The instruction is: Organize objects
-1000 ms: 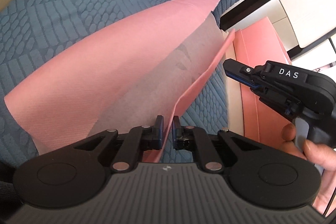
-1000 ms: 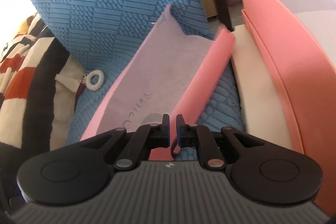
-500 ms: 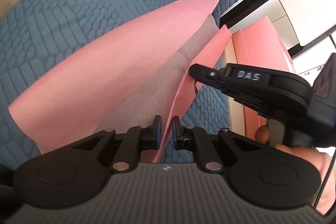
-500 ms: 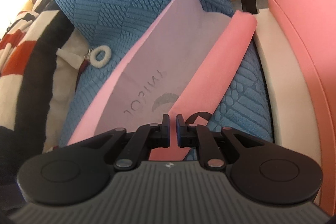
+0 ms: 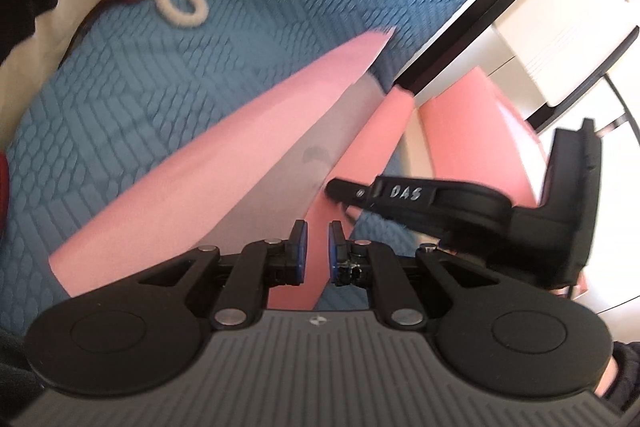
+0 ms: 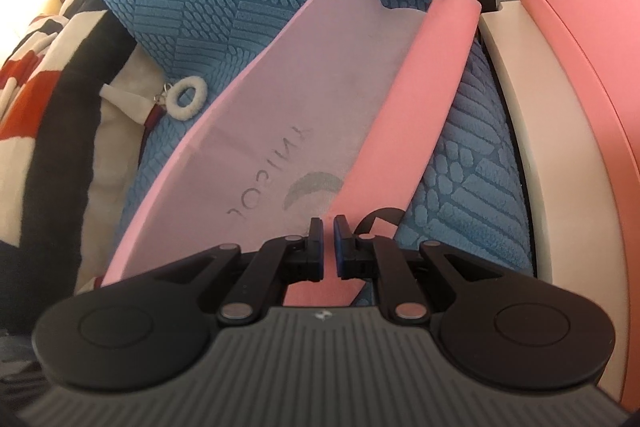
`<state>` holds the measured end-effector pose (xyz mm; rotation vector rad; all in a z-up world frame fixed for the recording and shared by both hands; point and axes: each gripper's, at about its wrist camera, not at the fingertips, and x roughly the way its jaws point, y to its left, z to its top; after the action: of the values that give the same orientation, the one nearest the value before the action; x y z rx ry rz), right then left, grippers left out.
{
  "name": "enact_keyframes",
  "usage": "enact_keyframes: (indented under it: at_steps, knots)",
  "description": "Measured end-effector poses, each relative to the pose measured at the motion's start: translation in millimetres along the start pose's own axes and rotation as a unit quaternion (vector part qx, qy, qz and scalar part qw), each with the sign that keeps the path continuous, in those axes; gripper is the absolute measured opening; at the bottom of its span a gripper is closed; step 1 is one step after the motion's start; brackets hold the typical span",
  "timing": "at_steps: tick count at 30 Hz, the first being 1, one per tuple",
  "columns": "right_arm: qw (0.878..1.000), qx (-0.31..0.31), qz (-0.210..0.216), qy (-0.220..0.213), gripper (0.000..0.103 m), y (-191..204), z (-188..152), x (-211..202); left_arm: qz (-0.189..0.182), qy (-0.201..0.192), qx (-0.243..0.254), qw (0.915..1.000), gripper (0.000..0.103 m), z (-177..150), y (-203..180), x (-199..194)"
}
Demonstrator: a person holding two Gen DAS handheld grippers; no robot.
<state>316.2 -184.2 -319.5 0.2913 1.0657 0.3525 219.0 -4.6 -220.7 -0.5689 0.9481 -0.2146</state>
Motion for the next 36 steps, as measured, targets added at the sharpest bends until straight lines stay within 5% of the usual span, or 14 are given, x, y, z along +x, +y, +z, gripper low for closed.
enact_keyframes:
  at_steps: [13,23,28,31,36]
  knots:
    - [0.999,0.031,0.009,0.003,0.006,-5,-1,-3,0.026,0.057,0.031,0.9976,0.011,-11,-4,42]
    - [0.998,0.057,-0.009,-0.016,0.007,-19,11,-5,0.039,0.053,0.04,0.997,0.011,-15,-5,39]
    - [0.995,0.092,-0.028,-0.034,0.014,-39,21,-11,0.048,0.047,0.032,0.9973,0.011,-13,-1,38]
    - [0.992,0.112,-0.031,-0.039,0.035,-47,23,-13,0.051,0.045,0.029,0.9973,0.011,-11,1,37]
    - [0.991,0.131,-0.016,-0.033,0.036,-51,24,-9,0.052,0.044,0.03,0.9972,0.011,-10,2,38]
